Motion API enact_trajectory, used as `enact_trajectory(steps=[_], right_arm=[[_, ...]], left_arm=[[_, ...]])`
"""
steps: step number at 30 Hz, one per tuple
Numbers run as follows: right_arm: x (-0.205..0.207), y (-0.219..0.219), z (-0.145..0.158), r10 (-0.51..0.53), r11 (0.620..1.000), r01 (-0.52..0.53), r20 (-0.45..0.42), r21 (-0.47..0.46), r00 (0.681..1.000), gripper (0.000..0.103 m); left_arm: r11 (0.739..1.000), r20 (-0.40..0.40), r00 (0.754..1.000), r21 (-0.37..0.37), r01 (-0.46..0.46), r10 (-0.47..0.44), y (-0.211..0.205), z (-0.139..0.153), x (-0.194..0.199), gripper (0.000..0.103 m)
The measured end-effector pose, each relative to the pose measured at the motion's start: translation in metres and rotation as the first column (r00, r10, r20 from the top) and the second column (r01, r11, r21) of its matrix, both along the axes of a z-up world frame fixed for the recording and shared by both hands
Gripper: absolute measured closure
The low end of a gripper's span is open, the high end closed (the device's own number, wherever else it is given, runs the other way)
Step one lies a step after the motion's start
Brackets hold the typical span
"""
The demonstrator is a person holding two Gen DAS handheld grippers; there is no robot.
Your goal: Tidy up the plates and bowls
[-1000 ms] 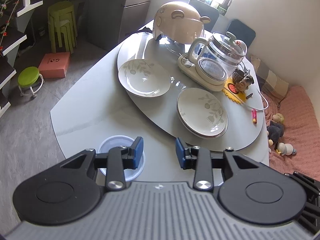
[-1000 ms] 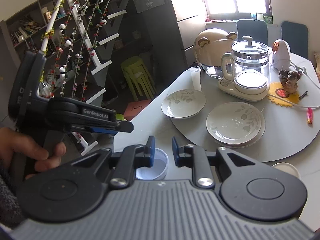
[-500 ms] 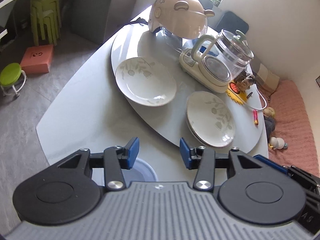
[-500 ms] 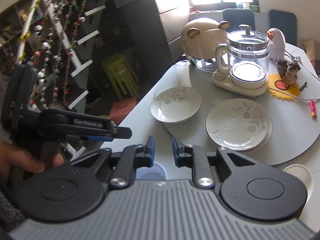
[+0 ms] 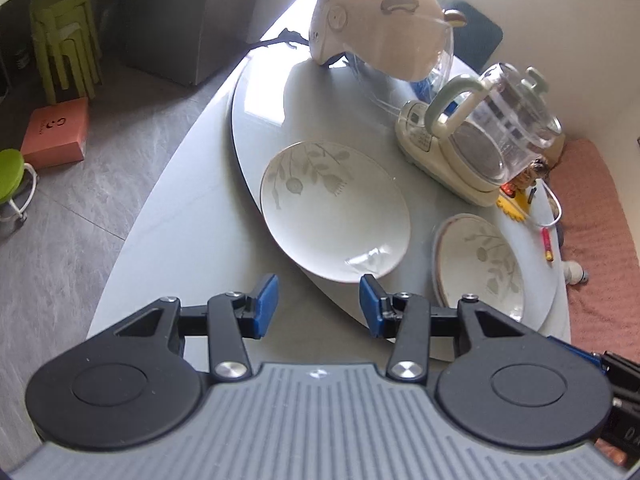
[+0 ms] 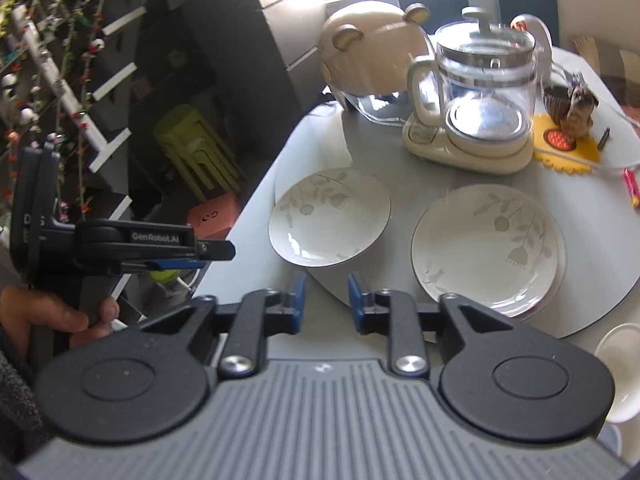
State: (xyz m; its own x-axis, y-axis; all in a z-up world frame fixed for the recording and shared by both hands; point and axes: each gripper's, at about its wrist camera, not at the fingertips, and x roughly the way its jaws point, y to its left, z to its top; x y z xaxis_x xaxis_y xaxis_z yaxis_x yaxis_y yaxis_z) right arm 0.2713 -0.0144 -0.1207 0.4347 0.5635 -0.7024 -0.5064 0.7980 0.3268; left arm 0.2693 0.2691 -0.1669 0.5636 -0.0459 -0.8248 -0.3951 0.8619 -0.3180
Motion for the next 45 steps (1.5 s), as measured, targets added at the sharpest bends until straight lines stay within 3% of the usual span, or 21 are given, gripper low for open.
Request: enact_trajectory(steps=[5, 12, 21, 29, 32, 35, 38, 45], right_arm=[[0.017, 0.024, -0.024, -0.075, 0.997, 0.075, -0.065, 0.002, 0.995, 0.05], [0.044, 0.057, -0.07, -0.189, 0.982, 0.19, -0.124, -0.005, 0.974, 0.05], [0.08, 0.071, -0.114, -0.314, 0.946, 0.324, -0.229, 0.004, 0.921, 0.05], [0.104, 0.084, -0.131, -0.352, 0.934, 0.358, -0.237, -0.021, 0.905, 0.067], [0.108, 0.083, -0.135, -0.376, 0.926, 0.375, -0.221, -0.047, 0.9, 0.083], [0.114, 0.077, -0.139, -0.382, 0.922, 0.385, -0.239, -0.035, 0.893, 0.088], [0.118, 0.076, -0.142, -0.382, 0.922, 0.387, -0.25, -0.032, 0.89, 0.09], [0.125, 0.079, -0.145, -0.366, 0.928, 0.369, -0.262, -0.041, 0.893, 0.089]], left_arm=[[0.999, -0.036, 0.998, -0.01, 0.052, -0.052, 0.028, -0.025, 0.036, 0.052], [0.99, -0.068, 0.988, 0.02, 0.143, -0.141, 0.057, -0.064, 0.084, 0.051], [0.972, -0.059, 0.972, 0.033, 0.231, -0.229, 0.077, -0.094, 0.128, 0.051], [0.951, -0.046, 0.951, 0.028, 0.308, -0.306, 0.086, -0.11, 0.16, 0.053], [0.945, -0.033, 0.946, 0.046, 0.325, -0.324, 0.084, -0.114, 0.166, 0.066], [0.938, -0.038, 0.938, 0.046, 0.345, -0.343, 0.084, -0.118, 0.174, 0.076], [0.932, -0.049, 0.931, -0.004, 0.363, -0.362, 0.084, -0.124, 0.177, 0.077], [0.937, -0.047, 0.935, -0.008, 0.35, -0.35, 0.085, -0.123, 0.174, 0.08]])
